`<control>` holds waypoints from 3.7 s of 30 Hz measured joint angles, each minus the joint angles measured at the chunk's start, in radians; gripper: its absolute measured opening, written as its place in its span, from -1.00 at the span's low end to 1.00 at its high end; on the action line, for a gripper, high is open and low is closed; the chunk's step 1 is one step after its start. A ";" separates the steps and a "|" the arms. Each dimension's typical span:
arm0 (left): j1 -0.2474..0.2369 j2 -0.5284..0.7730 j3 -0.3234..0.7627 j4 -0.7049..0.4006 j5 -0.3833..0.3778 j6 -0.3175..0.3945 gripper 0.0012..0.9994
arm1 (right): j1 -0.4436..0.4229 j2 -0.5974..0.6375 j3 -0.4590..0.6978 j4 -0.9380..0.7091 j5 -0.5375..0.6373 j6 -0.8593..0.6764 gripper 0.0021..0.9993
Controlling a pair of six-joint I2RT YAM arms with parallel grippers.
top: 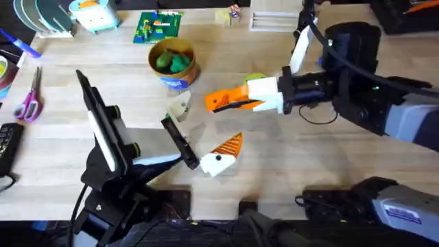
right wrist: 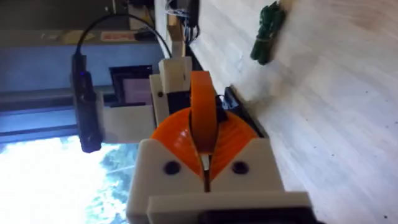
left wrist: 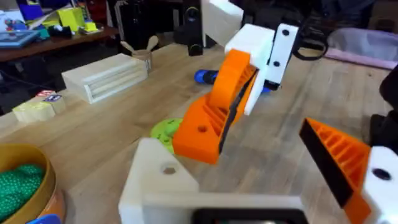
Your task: Pick up the gripper from the table and insert it into the empty holder that is missing its gripper. Then pick up a screw, insert it into the mounting hole, and use the screwdriver to tighten it. Finally, clean up the table by picking up the vegetable and placing it into the bucket.
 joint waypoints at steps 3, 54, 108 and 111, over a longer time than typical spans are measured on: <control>0.000 0.000 0.000 -0.001 0.002 -0.050 0.99 | 0.000 0.021 0.000 0.036 -0.057 0.065 -0.99; 0.000 0.000 0.000 -0.035 0.018 -0.225 0.99 | 0.125 0.183 0.000 0.301 -0.039 0.330 -0.99; 0.037 0.015 0.000 -0.040 -0.116 -0.231 0.99 | 0.319 0.331 0.106 0.419 0.367 0.382 -0.99; 0.039 0.015 0.000 -0.041 -0.120 -0.231 0.99 | 0.327 0.329 0.106 0.419 0.387 0.382 -0.99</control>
